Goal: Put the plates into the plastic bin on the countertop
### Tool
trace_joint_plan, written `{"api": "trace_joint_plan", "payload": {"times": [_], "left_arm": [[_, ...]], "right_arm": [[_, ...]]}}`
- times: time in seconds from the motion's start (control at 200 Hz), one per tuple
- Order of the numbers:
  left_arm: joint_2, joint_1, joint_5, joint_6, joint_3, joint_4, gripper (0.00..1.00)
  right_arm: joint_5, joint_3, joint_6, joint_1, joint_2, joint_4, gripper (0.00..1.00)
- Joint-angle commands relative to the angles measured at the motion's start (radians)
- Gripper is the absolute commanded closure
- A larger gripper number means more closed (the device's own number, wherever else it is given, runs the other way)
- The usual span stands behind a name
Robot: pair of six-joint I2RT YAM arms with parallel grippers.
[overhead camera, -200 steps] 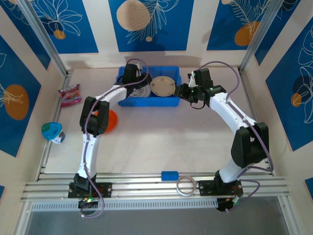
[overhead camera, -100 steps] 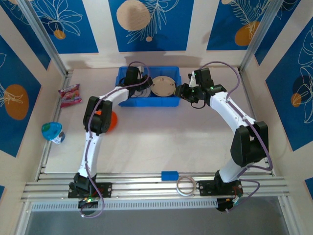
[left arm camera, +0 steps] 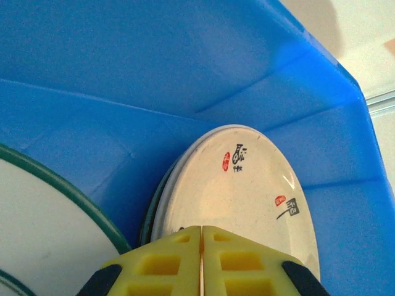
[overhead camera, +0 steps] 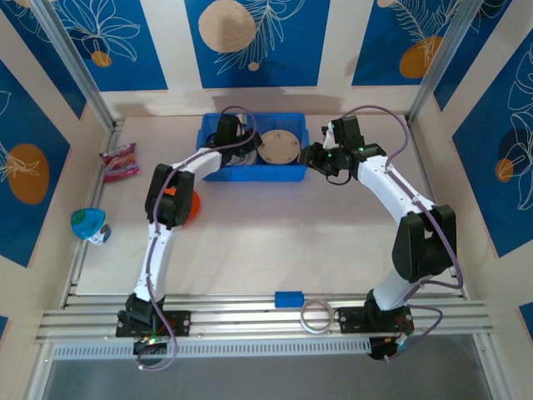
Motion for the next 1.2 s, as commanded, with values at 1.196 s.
{"api": "trace_joint_plan", "payload": {"times": [1.196], "left_arm": [[-1.657, 0.053, -0.268, 0.07, -1.117, -0.532, 0.62]], "right_arm": [[-0.304, 0.348, 0.252, 0.492, 0.512, 0.206, 0.57]]}}
